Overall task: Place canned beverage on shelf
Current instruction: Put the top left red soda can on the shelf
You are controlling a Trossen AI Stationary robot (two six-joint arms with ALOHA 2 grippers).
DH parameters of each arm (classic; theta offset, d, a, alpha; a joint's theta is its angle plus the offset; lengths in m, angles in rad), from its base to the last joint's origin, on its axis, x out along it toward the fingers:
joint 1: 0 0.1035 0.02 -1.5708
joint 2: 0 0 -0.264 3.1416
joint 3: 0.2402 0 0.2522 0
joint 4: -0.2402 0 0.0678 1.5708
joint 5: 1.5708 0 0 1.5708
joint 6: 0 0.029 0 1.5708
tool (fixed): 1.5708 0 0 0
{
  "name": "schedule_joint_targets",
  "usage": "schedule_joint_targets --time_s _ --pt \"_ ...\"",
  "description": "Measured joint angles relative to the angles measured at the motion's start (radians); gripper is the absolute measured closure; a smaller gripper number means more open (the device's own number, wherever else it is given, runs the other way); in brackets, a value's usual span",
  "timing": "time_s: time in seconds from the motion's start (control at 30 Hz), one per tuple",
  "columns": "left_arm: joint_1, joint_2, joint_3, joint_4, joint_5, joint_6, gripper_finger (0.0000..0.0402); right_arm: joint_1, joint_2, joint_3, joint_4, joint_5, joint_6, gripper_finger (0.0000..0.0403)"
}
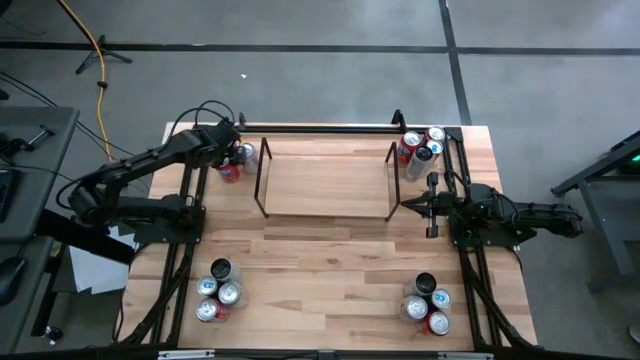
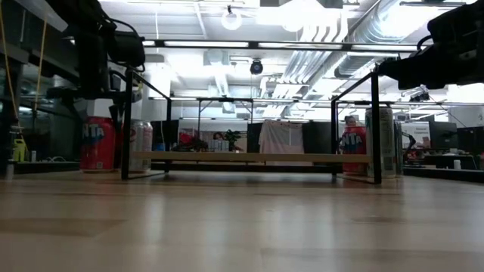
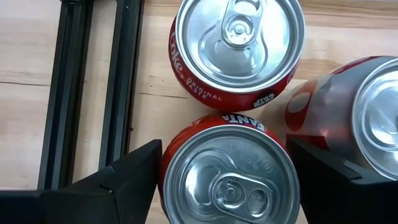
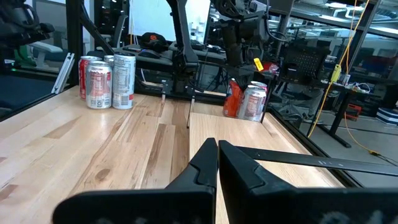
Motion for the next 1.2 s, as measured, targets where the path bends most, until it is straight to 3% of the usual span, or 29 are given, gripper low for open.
schedule_joint_targets --time_s 0.37,0.73,0.97,1.2 --pt "0.000 0.038 0.000 0.007 0.000 0.000 0.0112 0.000 0.000 0.000 0.000 0.000 0.000 0.0402" --pt "0.000 0.027 0.000 0.016 -0.002 0.000 0.0171 0.000 0.000 0.000 0.000 0.000 0.000 0.0402" --pt "-0.001 -0.075 -0.002 -0.057 0.002 0.018 0.0171 0.000 0.000 0.000 0.000 0.000 0.000 0.0402" --pt "-0.001 -0.254 0.002 -0.133 0.023 0.013 0.0171 0.000 0.000 0.000 0.000 0.000 0.000 0.0402"
